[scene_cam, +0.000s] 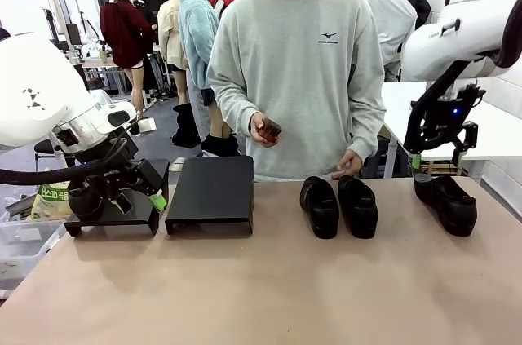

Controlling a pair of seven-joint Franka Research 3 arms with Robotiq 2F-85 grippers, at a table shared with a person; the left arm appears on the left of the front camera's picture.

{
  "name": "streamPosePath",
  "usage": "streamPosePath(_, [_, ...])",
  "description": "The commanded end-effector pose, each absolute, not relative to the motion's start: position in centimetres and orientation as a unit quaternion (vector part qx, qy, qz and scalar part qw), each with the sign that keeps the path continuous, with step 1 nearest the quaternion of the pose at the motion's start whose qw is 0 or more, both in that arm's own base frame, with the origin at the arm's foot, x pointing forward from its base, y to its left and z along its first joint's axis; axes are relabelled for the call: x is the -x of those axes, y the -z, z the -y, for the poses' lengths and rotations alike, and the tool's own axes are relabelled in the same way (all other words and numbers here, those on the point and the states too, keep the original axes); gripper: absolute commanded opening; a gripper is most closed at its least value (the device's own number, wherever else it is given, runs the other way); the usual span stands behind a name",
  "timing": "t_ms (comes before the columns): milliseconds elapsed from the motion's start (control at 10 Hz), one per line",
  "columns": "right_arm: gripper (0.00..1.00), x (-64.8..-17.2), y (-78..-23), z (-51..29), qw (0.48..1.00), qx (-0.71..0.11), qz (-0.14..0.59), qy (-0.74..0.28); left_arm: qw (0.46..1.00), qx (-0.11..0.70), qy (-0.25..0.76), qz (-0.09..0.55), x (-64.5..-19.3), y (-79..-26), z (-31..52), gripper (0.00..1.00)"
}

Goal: Organize the shoes by placing them on the stand.
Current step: Pick up one Shoe and place it in the middle of the table.

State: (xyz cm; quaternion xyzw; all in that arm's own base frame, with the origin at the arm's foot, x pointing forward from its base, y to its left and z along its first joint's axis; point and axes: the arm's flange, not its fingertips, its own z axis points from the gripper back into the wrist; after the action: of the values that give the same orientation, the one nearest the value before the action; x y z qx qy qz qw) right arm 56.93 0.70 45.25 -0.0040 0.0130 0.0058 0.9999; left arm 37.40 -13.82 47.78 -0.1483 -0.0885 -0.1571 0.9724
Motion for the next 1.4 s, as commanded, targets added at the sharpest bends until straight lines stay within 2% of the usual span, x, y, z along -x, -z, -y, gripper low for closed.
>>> streamPosePath(0, [1.0, -57.4, -41.7, 0.5, 1.0, 0.009, 0.021, 0.02, 0.971, 0.148, 0.161, 0.097, -37.3, -47.5, 13.7, 1.0])
streamPosePath(400, [1.0, -58.9, -38.5, 1.3, 0.998, 0.008, 0.055, 0.018, 0.971, 0.148, 0.161, 0.097, -37.3, -47.5, 13.7, 1.0])
streamPosePath(1300, [1.0, -60.4, -34.3, 1.5, 0.999, -0.008, 0.036, 0.009, 0.971, 0.148, 0.161, 0.097, -37.3, -47.5, 13.7, 1.0])
